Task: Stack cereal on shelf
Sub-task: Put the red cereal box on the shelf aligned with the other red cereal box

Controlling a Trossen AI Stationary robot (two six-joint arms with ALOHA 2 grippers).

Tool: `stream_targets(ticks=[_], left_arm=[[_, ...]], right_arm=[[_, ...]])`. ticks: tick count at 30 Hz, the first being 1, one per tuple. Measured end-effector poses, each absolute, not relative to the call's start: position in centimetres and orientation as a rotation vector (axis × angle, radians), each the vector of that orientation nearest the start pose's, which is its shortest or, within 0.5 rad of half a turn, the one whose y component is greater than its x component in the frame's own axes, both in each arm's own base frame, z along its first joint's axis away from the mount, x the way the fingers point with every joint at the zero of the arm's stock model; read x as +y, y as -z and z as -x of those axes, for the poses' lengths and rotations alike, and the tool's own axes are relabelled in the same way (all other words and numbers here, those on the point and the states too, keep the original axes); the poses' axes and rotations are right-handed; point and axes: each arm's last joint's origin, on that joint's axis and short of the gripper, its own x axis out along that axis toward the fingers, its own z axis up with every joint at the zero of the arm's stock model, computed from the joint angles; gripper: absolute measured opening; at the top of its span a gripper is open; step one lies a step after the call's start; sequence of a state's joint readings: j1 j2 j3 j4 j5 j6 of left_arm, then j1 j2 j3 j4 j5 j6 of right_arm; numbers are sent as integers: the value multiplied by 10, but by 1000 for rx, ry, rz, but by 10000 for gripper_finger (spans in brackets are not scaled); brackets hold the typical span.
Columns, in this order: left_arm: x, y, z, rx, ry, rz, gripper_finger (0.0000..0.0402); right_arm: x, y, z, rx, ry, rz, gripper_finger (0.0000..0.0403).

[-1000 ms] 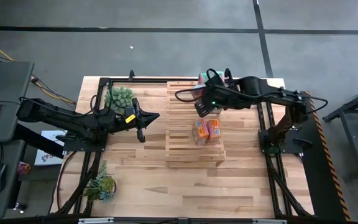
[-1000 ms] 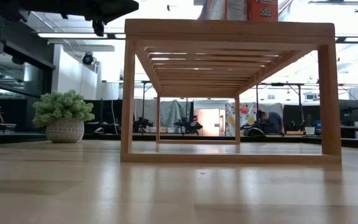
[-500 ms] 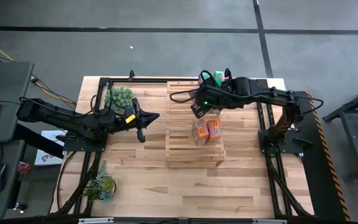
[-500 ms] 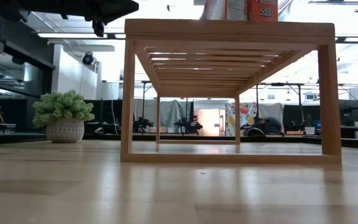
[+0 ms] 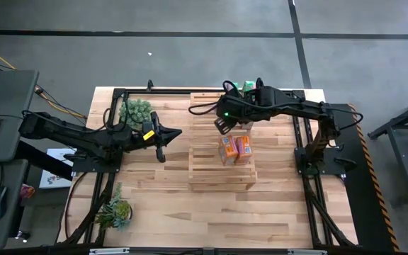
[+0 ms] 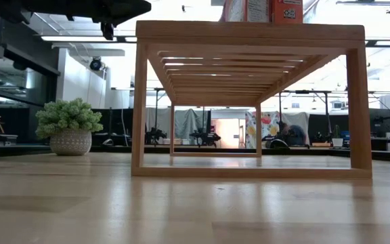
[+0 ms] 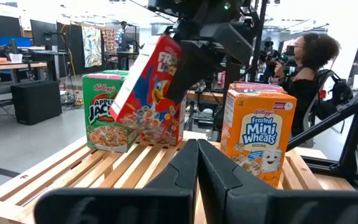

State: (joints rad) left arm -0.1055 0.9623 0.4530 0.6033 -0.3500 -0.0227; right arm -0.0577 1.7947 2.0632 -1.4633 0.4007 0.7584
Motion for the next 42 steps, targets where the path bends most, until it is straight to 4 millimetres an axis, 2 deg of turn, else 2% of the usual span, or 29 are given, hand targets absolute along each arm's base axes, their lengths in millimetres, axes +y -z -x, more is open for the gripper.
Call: stream_targets(ticks=[12, 26, 35, 42], left_arm=[[-12, -262, -207, -95, -243, 45, 0], [-12, -262, -207, -95, -243, 44, 0], [-12, -262, -207, -94, -243, 44, 0], [-12, -262, -207, -95, -244, 45, 0]], right_arm=[[-31, -396, -331, 968, 835, -438, 235], [-31, -397, -329, 987, 799, -391, 239], [-29, -423, -310, 915, 783, -409, 239], [-13, -435, -293, 909, 756, -328, 236]])
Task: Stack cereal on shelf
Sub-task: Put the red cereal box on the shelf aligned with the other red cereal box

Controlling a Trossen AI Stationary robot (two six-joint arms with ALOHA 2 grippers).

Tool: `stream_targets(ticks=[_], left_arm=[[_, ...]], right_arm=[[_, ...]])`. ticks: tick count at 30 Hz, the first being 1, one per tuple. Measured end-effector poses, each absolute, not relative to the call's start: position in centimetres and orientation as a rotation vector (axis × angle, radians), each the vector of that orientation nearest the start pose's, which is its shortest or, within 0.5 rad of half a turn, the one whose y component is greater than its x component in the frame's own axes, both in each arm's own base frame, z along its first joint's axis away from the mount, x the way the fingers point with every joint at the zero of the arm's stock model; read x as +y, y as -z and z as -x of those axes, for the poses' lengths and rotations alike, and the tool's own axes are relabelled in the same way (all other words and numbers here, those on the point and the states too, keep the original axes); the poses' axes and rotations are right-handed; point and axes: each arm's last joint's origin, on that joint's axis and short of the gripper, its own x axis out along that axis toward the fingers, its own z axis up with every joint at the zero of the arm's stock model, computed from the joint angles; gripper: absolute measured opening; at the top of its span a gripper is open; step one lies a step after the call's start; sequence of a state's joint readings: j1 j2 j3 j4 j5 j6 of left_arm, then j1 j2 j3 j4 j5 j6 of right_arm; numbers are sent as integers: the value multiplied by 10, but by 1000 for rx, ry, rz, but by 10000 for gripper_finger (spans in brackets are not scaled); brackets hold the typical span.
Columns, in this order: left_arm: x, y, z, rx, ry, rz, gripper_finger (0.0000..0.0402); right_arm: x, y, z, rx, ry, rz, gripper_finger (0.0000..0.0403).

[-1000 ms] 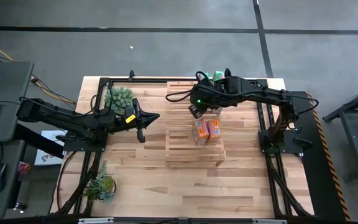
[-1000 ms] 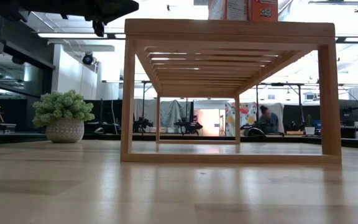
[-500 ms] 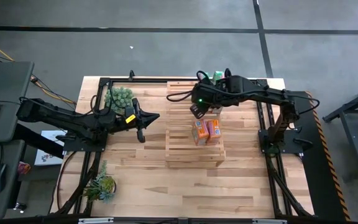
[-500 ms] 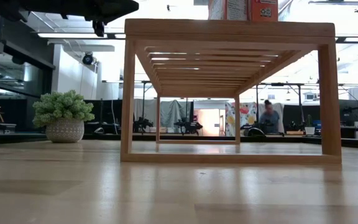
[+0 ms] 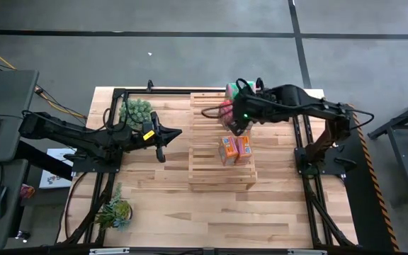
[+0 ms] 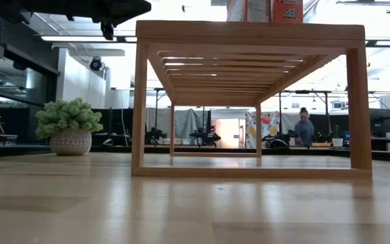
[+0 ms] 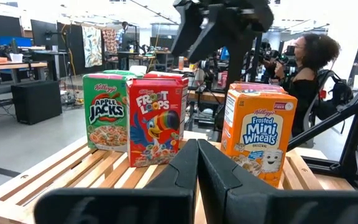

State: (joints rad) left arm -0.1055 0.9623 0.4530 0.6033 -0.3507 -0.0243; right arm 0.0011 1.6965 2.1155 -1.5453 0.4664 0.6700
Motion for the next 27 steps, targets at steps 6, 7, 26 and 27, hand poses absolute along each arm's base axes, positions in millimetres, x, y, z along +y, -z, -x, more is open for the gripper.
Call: stream_targets(ticks=[6, 7, 26, 27], left_arm=[[-4, -262, -207, -99, -295, 45, 0], [0, -261, -209, -93, -301, 43, 0], [66, -256, -327, 171, -169, 12, 0], [69, -253, -329, 178, -176, 16, 0]], right_arm=[[5, -452, -263, 853, 733, -256, 194], [7, -455, -256, 827, 744, -249, 178], [-3, -359, -106, 602, 983, -401, 8], [-4, -356, -103, 587, 968, -407, 6]])
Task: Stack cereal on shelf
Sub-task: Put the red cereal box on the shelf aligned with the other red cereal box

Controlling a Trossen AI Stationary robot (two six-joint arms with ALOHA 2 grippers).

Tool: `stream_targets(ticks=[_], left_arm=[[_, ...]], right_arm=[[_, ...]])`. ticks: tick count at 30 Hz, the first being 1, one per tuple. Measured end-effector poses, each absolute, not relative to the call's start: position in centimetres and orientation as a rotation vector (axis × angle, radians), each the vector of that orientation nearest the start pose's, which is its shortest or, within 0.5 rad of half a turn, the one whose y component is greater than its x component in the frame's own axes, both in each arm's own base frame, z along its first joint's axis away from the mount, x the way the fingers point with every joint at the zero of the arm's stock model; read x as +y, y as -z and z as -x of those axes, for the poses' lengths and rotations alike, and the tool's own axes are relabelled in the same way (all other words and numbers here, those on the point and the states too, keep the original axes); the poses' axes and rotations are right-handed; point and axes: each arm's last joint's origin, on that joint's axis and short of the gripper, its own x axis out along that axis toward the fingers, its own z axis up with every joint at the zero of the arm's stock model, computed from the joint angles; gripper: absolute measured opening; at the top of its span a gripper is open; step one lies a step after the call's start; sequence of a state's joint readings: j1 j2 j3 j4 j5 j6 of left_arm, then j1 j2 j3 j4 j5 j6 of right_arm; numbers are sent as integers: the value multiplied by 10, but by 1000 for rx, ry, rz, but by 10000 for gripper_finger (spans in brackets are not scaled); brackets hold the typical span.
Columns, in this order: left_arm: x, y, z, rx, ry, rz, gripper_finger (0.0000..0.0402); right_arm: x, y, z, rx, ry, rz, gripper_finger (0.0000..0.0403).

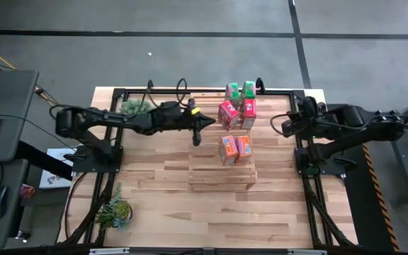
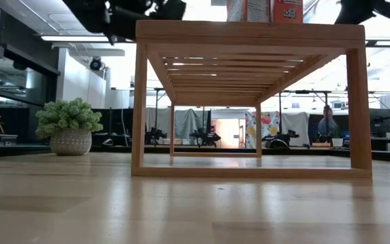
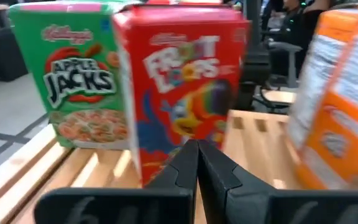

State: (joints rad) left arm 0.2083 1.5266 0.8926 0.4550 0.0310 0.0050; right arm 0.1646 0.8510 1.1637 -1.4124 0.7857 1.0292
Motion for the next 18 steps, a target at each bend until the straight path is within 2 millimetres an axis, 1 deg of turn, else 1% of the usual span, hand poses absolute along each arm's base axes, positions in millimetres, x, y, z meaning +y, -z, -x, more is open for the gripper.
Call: stream_targets(ticks=[4, 8, 13, 18], left_arm=[[80, -250, -335, 164, -226, 16, 0], [92, -247, -338, 170, -272, 18, 0], [102, -244, -346, 178, -251, 28, 0], [106, -240, -356, 189, -236, 32, 0]], right_arm=[[-4, -350, -98, 541, 921, -420, 3], [-4, -350, -99, 517, 893, -392, 1], [-3, -355, -105, 482, 850, -358, 1], [-3, -357, -108, 464, 832, -352, 1]])
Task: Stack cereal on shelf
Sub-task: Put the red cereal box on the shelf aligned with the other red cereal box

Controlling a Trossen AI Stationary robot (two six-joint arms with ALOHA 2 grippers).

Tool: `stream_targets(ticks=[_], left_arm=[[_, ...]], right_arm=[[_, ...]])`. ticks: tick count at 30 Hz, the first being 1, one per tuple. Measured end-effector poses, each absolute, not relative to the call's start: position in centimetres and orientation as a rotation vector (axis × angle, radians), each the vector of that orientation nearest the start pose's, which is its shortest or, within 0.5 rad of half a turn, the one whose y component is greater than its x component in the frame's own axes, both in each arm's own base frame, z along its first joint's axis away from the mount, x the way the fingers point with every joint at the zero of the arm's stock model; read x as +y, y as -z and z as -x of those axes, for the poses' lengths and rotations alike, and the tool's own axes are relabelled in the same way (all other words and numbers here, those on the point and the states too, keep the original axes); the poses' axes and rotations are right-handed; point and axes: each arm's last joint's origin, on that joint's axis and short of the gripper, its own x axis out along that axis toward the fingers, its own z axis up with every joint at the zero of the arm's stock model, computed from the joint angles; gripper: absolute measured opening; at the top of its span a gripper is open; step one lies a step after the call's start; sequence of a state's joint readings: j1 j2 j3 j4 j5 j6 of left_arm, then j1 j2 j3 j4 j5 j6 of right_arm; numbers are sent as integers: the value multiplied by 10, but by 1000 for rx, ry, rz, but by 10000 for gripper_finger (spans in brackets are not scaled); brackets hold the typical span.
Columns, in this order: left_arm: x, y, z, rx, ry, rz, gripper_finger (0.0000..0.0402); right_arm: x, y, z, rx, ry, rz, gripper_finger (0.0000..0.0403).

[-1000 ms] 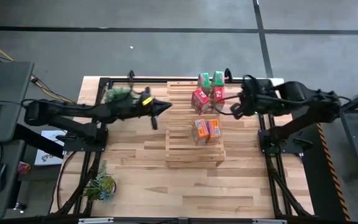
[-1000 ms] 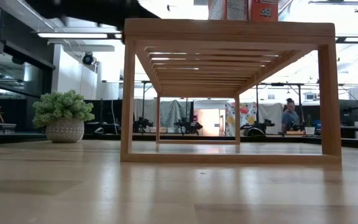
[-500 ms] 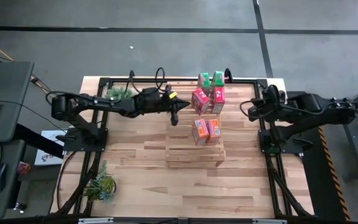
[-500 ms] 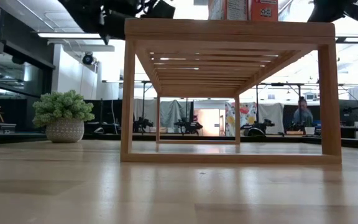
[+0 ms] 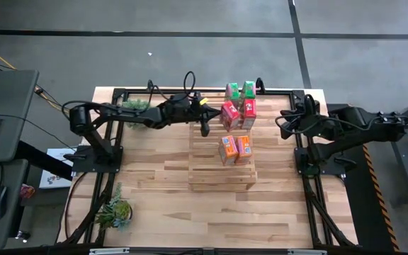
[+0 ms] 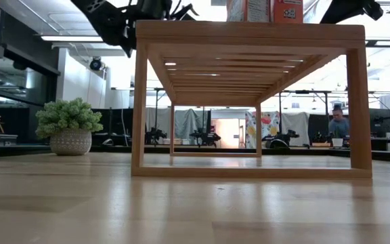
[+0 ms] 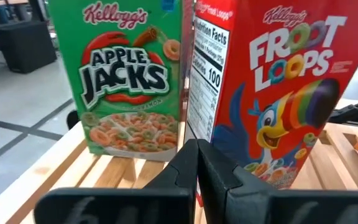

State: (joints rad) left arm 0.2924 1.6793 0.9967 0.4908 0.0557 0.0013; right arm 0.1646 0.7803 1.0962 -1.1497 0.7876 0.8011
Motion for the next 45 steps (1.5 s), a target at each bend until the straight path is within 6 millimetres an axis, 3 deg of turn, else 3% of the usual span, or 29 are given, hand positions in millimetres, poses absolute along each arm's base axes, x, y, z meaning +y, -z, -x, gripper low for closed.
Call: stream_targets(ticks=[18, 25, 31, 38, 45], left_arm=[[108, -251, -363, 154, -215, 9, 0], [106, -262, -346, 281, -336, -3, 0], [90, -259, -345, 347, -227, 61, 0], [69, -262, -353, 296, -157, 36, 0], [75, -268, -353, 229, -170, 21, 0]], right_arm=[[-3, -356, -109, 474, 833, -348, 0], [-2, -356, -111, 487, 829, -328, 0], [-2, -356, -111, 488, 829, -328, 0], [-2, -356, -111, 490, 827, -322, 0], [-2, -356, -111, 491, 826, -323, 0]])
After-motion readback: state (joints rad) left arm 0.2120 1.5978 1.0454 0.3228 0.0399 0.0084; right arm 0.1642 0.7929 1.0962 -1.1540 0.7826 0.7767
